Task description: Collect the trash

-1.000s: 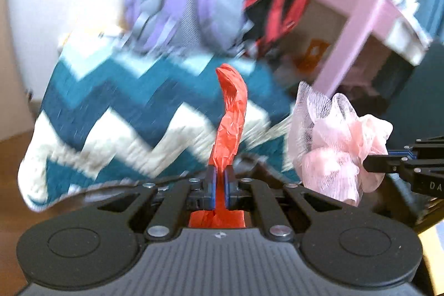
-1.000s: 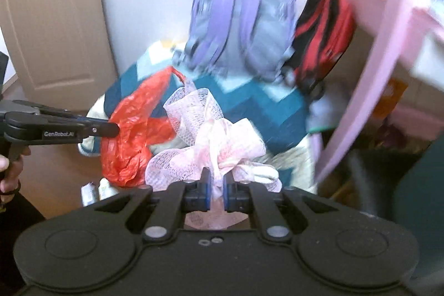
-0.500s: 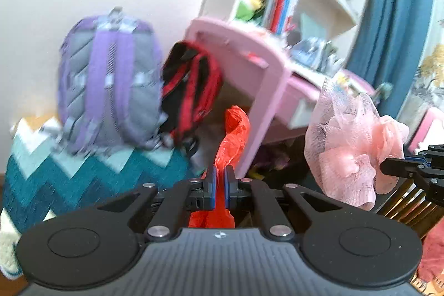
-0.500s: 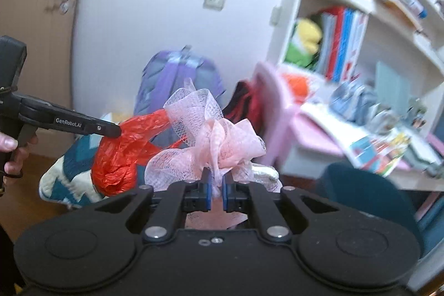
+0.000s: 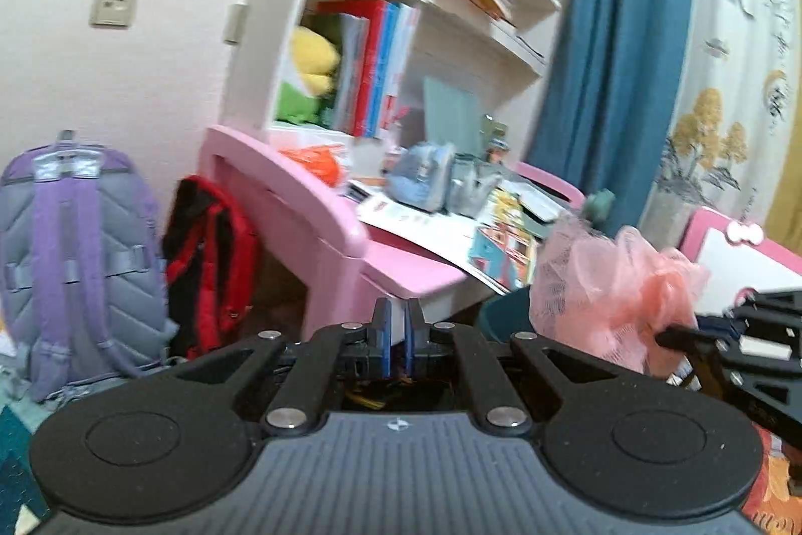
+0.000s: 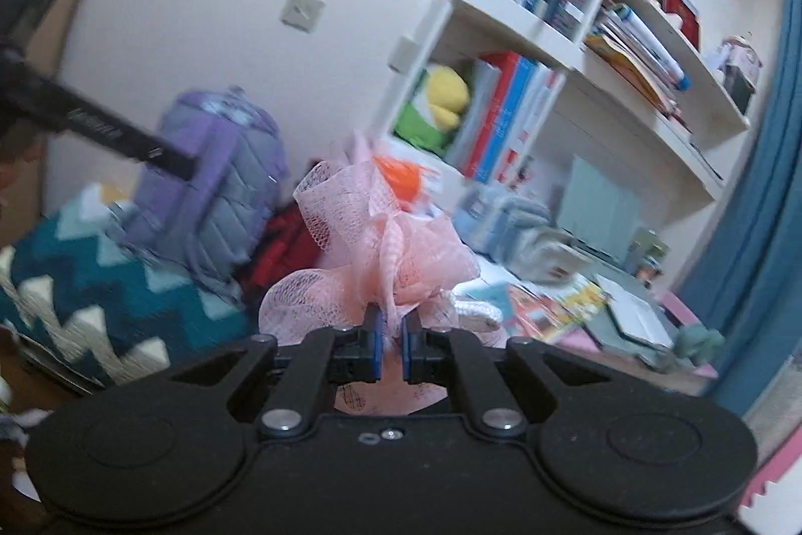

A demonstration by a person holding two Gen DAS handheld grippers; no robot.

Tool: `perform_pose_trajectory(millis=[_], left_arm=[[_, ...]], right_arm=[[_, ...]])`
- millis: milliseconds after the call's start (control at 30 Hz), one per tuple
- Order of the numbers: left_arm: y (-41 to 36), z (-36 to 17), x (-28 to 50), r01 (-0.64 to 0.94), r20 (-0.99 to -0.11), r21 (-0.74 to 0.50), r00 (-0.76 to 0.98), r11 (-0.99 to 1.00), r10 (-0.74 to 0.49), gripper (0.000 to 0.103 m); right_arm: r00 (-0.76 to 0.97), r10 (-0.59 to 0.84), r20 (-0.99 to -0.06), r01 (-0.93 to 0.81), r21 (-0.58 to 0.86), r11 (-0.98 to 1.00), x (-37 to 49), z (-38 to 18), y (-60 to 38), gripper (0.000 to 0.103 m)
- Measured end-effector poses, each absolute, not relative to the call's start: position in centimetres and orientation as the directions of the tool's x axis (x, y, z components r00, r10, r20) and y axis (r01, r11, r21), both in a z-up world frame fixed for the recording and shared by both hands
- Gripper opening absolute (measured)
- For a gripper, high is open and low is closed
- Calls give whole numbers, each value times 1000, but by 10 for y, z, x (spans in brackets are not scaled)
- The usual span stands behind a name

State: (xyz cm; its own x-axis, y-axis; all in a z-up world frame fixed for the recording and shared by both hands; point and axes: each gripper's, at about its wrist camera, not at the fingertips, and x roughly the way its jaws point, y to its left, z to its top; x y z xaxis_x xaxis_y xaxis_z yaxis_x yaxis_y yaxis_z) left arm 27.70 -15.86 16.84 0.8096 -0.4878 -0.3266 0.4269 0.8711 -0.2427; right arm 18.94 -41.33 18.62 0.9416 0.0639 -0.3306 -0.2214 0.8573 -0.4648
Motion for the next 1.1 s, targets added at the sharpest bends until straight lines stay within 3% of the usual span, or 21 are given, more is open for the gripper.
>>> perform_pose_trajectory(millis=[233, 400, 500, 633, 900, 1100], left_arm=[[-169, 97, 296, 410, -450, -254, 752, 876, -482, 5], [-158, 49, 307, 372, -531, -282, 708, 884, -467, 5], [-150, 35, 308, 359, -553, -280, 698, 890, -455, 5], [-136, 23, 305, 353, -570, -285, 685, 891, -453, 5], [-89, 5, 290, 302, -595, -290, 687, 908, -418, 5], [-42, -19, 273, 231, -629, -289, 685, 929, -366, 5]], right_arm=[[915, -24, -402, -190, -483, 855, 219, 165, -440, 6], [815, -101, -571, -202, -442, 874, 265, 150, -457, 10], [781, -164, -603, -160, -446, 881, 281, 141, -463, 26], [776, -161, -610, -122, -395, 910, 278, 146, -469, 29], [814, 64, -577, -270, -279, 921, 237, 172, -407, 42], [715, 231, -660, -459, -192, 868, 244, 127, -331, 44]])
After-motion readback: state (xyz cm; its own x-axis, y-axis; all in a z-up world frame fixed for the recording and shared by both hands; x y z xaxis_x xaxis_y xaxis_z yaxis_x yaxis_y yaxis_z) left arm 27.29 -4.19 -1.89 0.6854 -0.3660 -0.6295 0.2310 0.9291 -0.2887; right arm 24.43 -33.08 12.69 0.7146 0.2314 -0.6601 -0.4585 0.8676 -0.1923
